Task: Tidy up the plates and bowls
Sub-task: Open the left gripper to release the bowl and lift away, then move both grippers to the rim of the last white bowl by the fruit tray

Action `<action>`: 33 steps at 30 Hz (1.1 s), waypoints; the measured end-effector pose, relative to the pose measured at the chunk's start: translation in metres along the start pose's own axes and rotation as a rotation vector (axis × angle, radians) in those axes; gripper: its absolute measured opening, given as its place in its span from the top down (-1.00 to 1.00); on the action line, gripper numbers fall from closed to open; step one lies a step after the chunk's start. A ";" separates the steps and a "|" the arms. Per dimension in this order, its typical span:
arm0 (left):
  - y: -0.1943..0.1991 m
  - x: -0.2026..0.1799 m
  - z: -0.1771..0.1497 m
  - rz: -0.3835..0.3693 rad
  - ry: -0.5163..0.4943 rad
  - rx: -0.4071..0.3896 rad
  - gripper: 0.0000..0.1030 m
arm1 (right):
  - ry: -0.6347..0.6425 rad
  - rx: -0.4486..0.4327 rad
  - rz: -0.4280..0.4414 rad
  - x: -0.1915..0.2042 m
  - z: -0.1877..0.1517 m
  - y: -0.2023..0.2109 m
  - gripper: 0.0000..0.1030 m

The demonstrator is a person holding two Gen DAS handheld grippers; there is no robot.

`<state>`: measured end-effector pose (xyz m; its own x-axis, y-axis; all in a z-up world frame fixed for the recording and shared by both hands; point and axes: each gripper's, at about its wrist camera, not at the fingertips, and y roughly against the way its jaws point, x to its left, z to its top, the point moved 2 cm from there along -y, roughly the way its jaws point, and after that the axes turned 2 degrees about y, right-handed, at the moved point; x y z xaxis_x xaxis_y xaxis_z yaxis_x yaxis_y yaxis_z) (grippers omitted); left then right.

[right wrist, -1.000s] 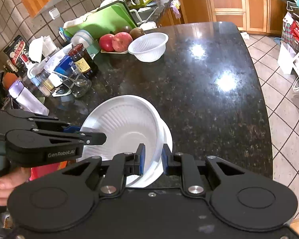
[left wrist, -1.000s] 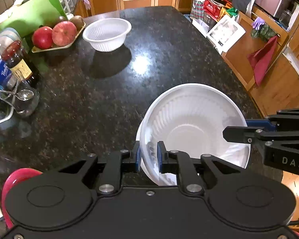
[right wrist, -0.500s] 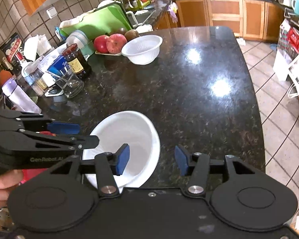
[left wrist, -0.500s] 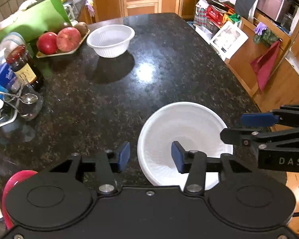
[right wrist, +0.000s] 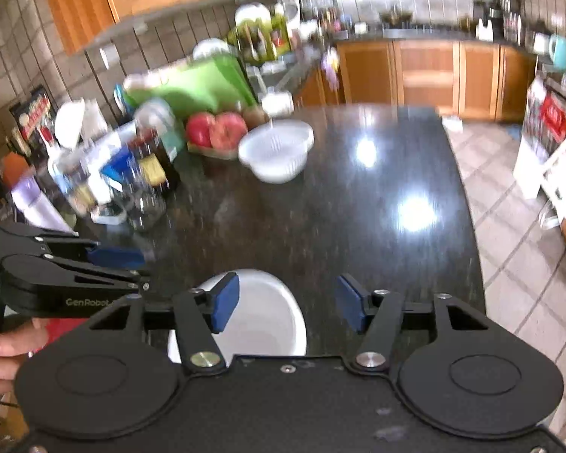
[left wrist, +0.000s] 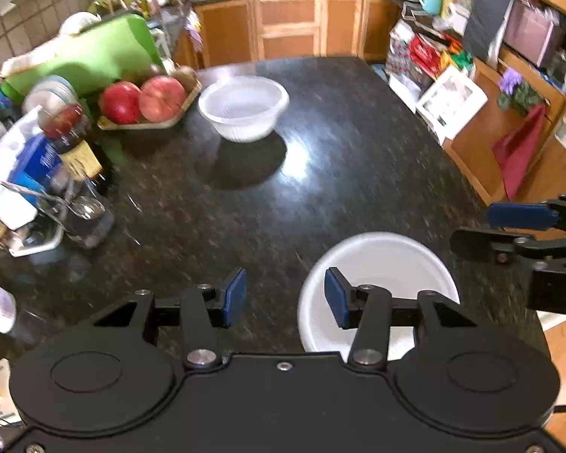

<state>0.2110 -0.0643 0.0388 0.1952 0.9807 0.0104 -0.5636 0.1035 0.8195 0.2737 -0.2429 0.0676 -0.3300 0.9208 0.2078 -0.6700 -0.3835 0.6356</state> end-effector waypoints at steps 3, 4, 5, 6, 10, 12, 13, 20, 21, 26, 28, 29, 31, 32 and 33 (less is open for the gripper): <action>0.013 0.011 0.014 0.027 0.022 -0.062 -0.12 | 0.021 -0.062 -0.002 0.006 0.018 0.008 -0.29; 0.016 0.014 0.018 0.036 0.028 -0.082 -0.17 | 0.024 -0.073 0.005 0.008 0.026 0.010 -0.29; 0.019 0.019 0.023 0.047 0.038 -0.103 -0.18 | 0.026 -0.081 0.013 0.009 0.033 0.011 -0.29; 0.023 0.023 0.029 0.059 0.051 -0.122 -0.18 | 0.029 -0.090 0.022 0.011 0.040 0.012 -0.29; 0.034 0.032 0.050 0.077 0.060 -0.181 -0.19 | 0.044 -0.117 0.029 0.016 0.075 0.012 -0.33; 0.036 0.036 0.059 0.100 0.064 -0.209 -0.19 | 0.036 -0.103 0.047 0.016 0.091 0.006 -0.47; 0.037 0.038 0.065 0.115 0.068 -0.225 -0.20 | 0.027 -0.089 0.054 0.015 0.101 0.001 -0.49; 0.020 0.054 0.097 0.161 0.100 -0.232 -0.20 | 0.013 -0.063 -0.023 0.003 0.148 -0.041 -0.49; 0.015 0.056 0.102 0.165 0.105 -0.228 -0.20 | 0.013 -0.063 -0.036 0.000 0.153 -0.048 -0.49; -0.001 0.060 0.114 0.190 0.123 -0.224 -0.20 | 0.010 -0.051 -0.050 -0.012 0.169 -0.079 -0.48; -0.008 0.063 0.119 0.197 0.129 -0.217 -0.20 | 0.018 -0.057 -0.058 -0.013 0.172 -0.090 -0.43; -0.013 0.064 0.122 0.196 0.130 -0.214 -0.20 | 0.023 -0.061 -0.058 -0.013 0.173 -0.093 -0.43; -0.021 0.069 0.126 0.193 0.138 -0.204 -0.20 | 0.031 -0.065 -0.045 -0.012 0.175 -0.102 -0.43; -0.025 0.071 0.129 0.191 0.144 -0.201 -0.20 | 0.032 -0.061 -0.043 -0.012 0.176 -0.106 -0.43; -0.028 0.072 0.131 0.186 0.146 -0.198 -0.20 | 0.036 -0.054 -0.039 -0.011 0.176 -0.110 -0.43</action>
<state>0.3463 -0.0181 0.0913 -0.0353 0.9978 0.0561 -0.7272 -0.0641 0.6834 0.4681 -0.1982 0.1257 -0.3259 0.9324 0.1563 -0.7171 -0.3516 0.6018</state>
